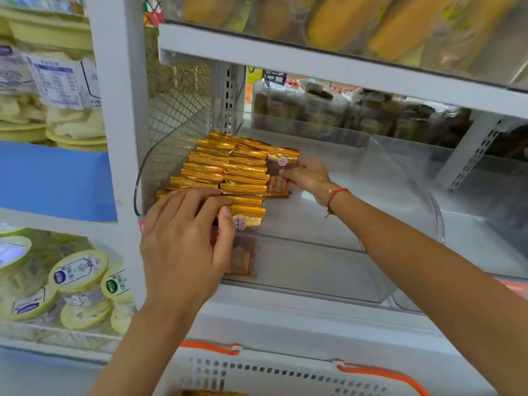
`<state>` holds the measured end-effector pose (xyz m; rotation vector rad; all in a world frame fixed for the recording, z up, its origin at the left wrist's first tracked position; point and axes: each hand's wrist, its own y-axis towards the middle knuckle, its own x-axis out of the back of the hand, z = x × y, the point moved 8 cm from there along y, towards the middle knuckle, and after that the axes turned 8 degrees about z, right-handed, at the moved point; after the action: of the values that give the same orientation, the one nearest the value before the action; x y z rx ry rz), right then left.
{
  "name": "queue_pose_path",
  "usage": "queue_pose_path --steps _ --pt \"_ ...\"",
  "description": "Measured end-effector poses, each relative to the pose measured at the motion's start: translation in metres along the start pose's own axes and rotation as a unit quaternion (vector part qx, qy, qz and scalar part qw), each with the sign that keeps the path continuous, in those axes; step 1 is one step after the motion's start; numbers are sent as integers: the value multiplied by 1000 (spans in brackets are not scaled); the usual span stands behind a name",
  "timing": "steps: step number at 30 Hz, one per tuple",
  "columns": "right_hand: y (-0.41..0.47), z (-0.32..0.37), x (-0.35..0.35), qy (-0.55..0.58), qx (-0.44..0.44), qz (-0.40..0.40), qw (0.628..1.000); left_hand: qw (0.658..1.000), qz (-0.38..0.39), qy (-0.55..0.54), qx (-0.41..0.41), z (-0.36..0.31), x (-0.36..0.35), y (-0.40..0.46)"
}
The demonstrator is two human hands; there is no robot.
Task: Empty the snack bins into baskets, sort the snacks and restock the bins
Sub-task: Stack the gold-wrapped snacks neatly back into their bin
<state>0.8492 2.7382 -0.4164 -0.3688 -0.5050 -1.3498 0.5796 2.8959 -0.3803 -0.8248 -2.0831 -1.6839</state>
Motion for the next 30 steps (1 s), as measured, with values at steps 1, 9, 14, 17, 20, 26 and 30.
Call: queue_pose_path --steps 1,9,14,17,20,26,30 --pt "1 0 0 -5 3 1 1000 1000 -1 0 0 0 0 0" --pt "8 -7 3 2 -16 -14 1000 1000 6 0 2 2 -1 0" --pt "5 -1 2 -30 -6 -29 999 1000 15 -7 3 1 -1 2" --pt "1 0 -2 15 -27 -4 1000 1000 14 -11 3 2 -1 1" --pt "-2 1 -8 49 -51 64 995 1000 18 -13 8 3 -2 0" --pt "-42 17 2 -71 -77 135 985 999 45 -16 12 5 -3 2" --pt "-99 58 18 -258 66 78 961 996 78 -48 15 4 -1 3"
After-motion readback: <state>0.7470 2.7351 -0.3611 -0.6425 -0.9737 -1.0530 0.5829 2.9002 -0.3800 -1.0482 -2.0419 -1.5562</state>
